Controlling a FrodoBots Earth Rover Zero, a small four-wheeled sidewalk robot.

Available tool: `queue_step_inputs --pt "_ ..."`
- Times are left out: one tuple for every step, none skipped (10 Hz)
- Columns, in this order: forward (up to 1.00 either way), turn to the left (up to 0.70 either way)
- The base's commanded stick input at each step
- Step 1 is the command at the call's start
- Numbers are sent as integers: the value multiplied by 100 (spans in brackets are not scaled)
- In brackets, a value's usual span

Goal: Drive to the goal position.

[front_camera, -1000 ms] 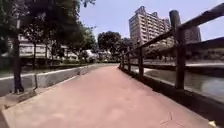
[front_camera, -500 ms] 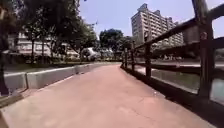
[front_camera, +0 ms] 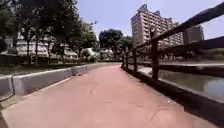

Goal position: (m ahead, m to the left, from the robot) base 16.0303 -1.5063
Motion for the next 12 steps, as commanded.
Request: queue_step_inputs --pt "100 1" --pt "100 1" --pt "100 1" --pt "100 1" --pt "100 2" --pt "100 7" --pt "100 17" --pt "100 31" --pt "100 22" --pt "100 1" --pt "100 1" --pt "100 1"
